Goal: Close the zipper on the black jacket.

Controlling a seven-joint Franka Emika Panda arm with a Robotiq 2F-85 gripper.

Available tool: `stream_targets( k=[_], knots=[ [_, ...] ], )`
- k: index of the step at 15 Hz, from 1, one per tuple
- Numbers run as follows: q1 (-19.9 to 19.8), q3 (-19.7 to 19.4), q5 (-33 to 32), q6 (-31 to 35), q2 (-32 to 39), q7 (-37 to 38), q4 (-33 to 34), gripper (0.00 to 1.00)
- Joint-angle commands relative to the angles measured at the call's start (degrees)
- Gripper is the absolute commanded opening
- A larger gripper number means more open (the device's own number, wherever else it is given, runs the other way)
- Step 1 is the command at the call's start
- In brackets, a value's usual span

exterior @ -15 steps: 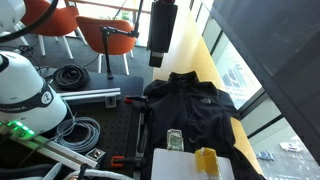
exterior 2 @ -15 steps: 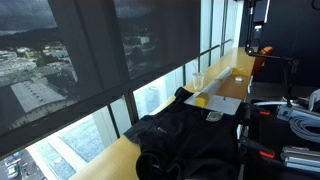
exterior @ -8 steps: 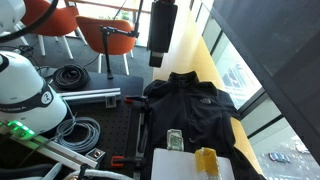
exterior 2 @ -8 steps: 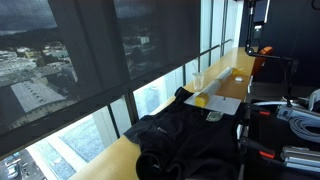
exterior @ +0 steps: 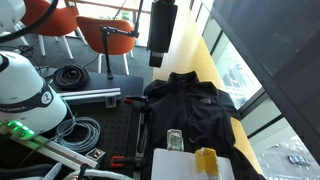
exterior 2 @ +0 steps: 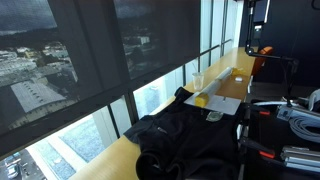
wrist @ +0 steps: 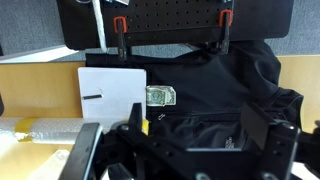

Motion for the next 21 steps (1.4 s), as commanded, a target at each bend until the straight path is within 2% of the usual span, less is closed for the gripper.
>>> stream_targets(
  k=[1, 5, 8, 13, 15, 19, 21],
  knots=[
    [-0.61, 0.54, 0.33, -0.12, 0.03, -0.28, 0.1, 1.0],
    [0.37, 1.15, 0.64, 6.96, 0.83, -0.6, -1.42, 1.0],
    [1.07, 2.18, 0.78, 17.42, 3.25, -0.09, -3.47, 1.0],
    [2.4, 3.61, 2.1, 37.01, 12.32, 1.43, -5.99, 1.0],
    [4.01, 2.76, 4.88, 42.21, 17.55, 0.51, -5.6, 1.0],
    [6.39, 1.71, 13.28, 47.9, 27.2, -2.25, -3.25, 1.0],
    [6.28, 1.69, 16.9, 47.61, 31.07, -4.2, -1.29, 1.0]
  ],
)
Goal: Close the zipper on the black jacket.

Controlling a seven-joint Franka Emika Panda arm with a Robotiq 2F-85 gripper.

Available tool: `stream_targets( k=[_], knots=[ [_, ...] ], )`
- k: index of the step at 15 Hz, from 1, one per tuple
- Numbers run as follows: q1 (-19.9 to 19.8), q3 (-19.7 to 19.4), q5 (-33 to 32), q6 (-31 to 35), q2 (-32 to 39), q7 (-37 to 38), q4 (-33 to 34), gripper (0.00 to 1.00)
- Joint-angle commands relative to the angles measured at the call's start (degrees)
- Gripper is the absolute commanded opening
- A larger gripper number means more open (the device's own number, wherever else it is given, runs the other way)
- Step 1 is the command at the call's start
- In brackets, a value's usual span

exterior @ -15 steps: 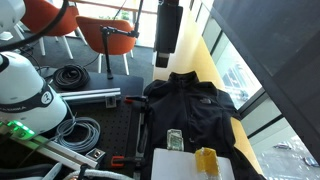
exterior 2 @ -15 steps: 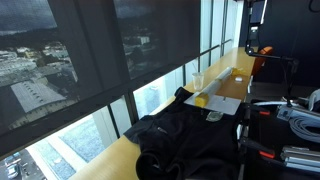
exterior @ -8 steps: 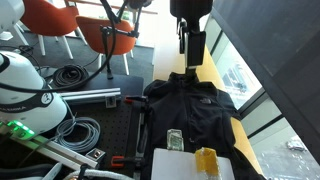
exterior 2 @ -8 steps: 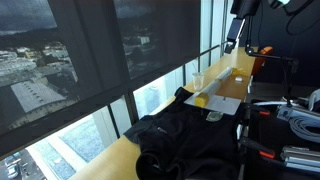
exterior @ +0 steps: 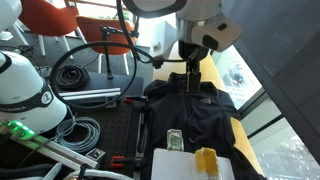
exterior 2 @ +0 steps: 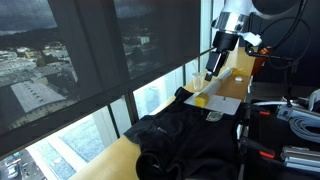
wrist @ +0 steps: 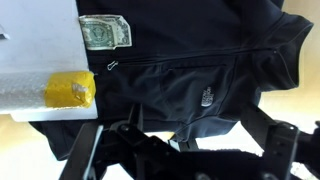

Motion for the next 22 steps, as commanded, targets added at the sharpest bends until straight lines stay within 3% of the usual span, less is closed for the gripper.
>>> stream_targets(
  k=[1, 7, 14, 22],
  knots=[
    [0.08, -0.98, 6.21, -0.89, 7.87, -4.31, 5.27, 1.0],
    [-5.1, -0.12, 9.34, -0.5, 18.46, -11.23, 11.58, 1.0],
    [-10.35, 1.97, 6.24, 0.0, 30.82, -16.11, 18.93, 1.0],
    [-10.83, 2.59, 0.34, 0.36, 37.45, -15.7, 23.38, 1.0]
  ],
)
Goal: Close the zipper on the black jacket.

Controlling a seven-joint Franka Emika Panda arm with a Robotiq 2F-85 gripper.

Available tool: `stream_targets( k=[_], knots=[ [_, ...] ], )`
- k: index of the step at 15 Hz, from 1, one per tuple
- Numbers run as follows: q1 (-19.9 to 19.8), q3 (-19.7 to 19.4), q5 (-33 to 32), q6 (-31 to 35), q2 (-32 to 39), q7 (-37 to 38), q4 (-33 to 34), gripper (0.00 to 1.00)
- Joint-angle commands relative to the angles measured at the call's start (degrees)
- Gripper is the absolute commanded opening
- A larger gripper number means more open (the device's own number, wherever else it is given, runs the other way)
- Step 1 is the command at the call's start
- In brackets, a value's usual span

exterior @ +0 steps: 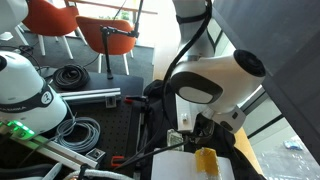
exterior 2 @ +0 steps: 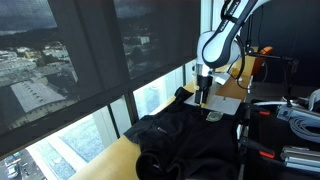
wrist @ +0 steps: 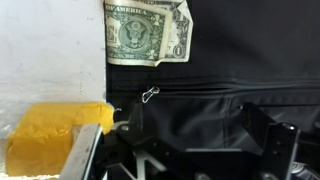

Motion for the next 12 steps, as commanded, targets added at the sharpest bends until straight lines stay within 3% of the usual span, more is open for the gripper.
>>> stream_targets(
  k=[1, 12],
  knots=[
    [-1.09, 1.37, -2.86, 0.56, 1.84, 0.04, 1.47, 1.0],
    [-1.28, 0.16, -7.35, 1.39, 4.26, 0.69, 1.55, 1.0]
  ],
)
